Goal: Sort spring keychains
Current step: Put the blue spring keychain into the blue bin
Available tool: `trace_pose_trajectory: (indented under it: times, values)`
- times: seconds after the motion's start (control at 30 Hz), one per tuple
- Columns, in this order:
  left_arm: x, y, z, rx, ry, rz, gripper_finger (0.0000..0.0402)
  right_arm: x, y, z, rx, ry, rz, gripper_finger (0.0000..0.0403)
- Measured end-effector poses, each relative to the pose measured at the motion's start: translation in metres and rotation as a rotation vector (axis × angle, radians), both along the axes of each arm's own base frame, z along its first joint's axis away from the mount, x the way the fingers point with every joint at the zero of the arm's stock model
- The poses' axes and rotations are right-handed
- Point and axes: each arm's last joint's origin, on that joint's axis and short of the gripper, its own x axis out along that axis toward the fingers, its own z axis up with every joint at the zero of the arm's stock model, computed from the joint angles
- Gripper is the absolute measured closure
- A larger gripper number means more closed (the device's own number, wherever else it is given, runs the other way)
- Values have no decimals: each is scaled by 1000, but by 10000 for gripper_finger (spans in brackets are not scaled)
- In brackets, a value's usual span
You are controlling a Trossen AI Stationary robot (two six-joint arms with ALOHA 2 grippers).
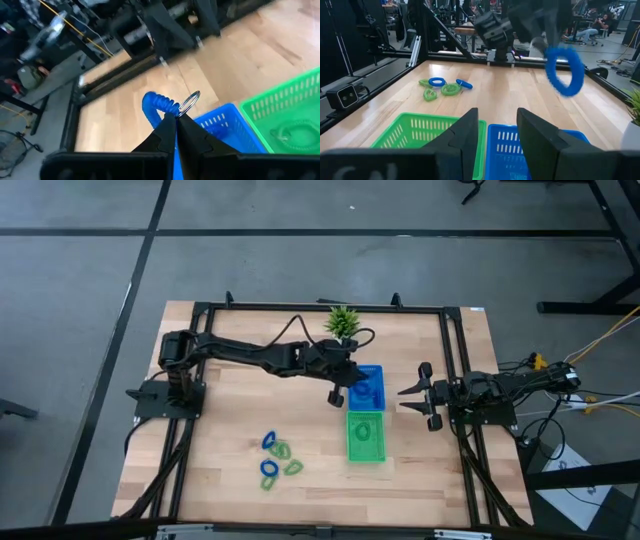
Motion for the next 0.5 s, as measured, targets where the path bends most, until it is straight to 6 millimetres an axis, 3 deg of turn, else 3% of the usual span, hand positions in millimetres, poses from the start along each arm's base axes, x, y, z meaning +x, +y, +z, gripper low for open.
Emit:
trace_pose_trajectory:
  times: [0.5]
  values:
    - [20, 4, -56, 17, 99, -3, 390, 0, 0, 0, 0, 0, 0, 267]
